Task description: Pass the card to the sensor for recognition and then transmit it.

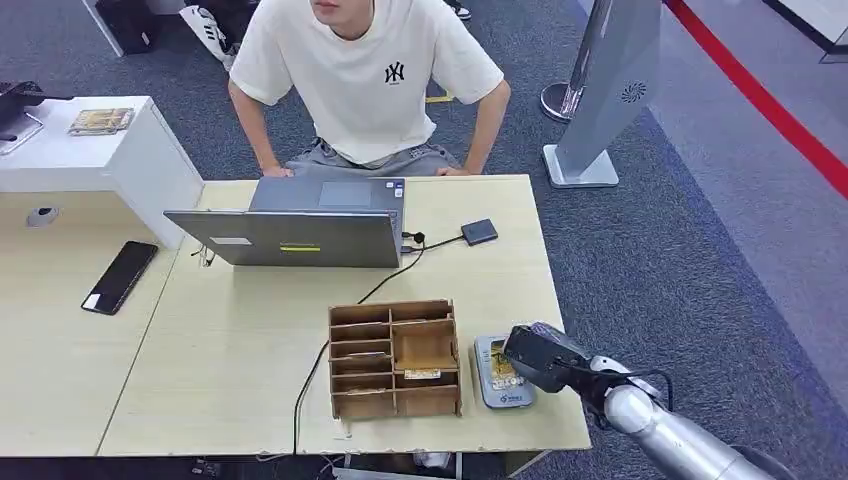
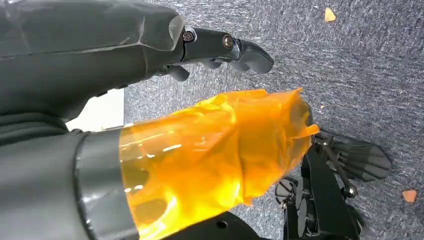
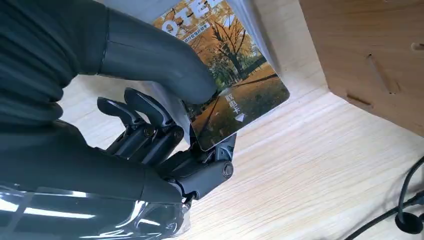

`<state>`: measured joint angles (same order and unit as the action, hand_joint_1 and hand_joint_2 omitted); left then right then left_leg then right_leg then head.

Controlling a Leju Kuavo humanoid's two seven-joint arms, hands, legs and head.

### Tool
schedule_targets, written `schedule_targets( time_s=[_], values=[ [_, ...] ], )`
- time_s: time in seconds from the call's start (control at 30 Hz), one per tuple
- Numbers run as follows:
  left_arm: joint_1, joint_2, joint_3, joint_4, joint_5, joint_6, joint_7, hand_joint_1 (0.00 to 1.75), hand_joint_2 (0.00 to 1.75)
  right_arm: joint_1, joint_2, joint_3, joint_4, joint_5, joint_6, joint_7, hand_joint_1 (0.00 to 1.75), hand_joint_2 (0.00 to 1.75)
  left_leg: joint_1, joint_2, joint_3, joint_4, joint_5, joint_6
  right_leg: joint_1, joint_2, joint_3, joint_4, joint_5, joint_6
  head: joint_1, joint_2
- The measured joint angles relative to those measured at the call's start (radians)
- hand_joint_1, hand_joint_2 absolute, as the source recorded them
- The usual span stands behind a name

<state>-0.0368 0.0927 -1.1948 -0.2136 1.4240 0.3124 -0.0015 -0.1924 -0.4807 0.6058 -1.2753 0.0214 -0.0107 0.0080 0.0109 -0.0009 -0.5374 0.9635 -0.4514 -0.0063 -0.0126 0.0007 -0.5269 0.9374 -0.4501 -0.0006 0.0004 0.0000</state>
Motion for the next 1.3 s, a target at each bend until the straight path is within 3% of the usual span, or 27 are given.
schedule_targets(
  time_s=[1.3],
  values=[
    [0.000,0.000,0.000,0.000,0.000,0.004,0.000,0.00,0.00,-0.004,0.007,0.001,0.016,0.002,-0.007,-0.004,1.75,1.75,0.000,0.000,0.000,0.000,0.000,0.000,0.000,0.000,0.000,0.000,0.000,0.000,0.000,0.000]
  ],
)
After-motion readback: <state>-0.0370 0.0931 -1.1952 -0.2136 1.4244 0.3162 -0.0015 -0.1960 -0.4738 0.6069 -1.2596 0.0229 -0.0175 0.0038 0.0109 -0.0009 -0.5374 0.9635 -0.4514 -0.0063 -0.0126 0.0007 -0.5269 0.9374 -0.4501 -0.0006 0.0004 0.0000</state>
